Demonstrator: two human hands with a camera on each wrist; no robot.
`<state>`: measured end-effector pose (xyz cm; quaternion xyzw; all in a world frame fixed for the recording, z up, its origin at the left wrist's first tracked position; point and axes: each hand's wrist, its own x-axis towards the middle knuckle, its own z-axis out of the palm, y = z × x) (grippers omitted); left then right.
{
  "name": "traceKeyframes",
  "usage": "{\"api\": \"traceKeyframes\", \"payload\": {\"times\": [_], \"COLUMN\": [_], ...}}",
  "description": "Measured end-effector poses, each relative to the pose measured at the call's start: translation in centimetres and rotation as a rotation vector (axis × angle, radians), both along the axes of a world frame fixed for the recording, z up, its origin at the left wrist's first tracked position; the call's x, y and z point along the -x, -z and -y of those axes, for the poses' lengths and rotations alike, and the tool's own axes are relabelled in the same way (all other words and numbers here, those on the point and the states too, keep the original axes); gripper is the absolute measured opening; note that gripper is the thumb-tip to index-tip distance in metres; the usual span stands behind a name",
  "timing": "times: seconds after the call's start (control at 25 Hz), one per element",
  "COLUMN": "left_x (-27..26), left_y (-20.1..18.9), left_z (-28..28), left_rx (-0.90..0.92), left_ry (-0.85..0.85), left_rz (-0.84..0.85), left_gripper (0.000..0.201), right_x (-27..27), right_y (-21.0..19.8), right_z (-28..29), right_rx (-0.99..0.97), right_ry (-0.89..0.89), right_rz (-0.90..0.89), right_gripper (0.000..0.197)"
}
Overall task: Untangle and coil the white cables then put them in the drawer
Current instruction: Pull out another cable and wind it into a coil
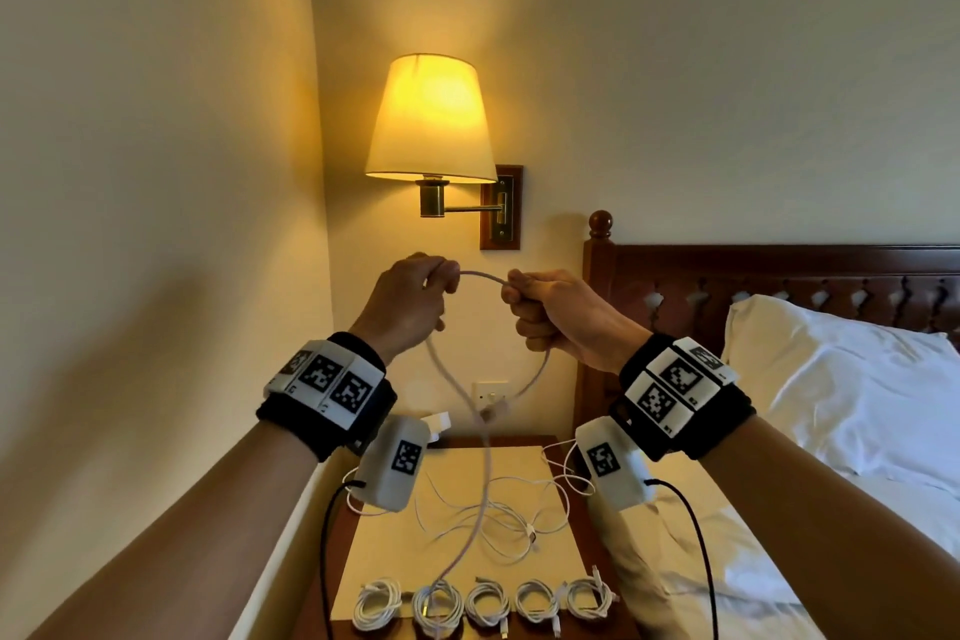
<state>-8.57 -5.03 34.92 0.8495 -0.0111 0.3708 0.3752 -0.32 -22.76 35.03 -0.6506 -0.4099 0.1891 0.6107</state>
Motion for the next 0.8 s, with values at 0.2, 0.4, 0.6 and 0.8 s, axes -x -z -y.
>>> {"api": "traceKeyframes", "payload": {"times": [0.2,0.4,0.6,0.8], "left_x": [-0.9,-1.4,-1.3,1.2], "left_y": [0.7,2.4,9.1,6.5], "left_z": [-1.9,-2.7,-3.0,2.5], "left_rx": [0.076,0.017,0.251,-0.092], "left_ry": [-0.085,0.031,0.126,0.366], "left_rz": [0.069,0.053,-0.205,-0.665], "left_gripper": [0.036,0.032,0.026,0.038], "right_x": [0.5,0.6,-0.8,-1.2], "right_y": [-0.4,-1.2,-3.0,-2.0], "right_z": [-0.1,0.2,2.3,2.4], "right_rx": [-0.019,-0.196,-0.454,-0.142], "right_ry": [-0.058,-0.071,-0.061,0.155], "right_rz": [-0.152,-0.314,-0.41,-0.009], "right_gripper": [0.039,0.034,0.03,0.029]}}
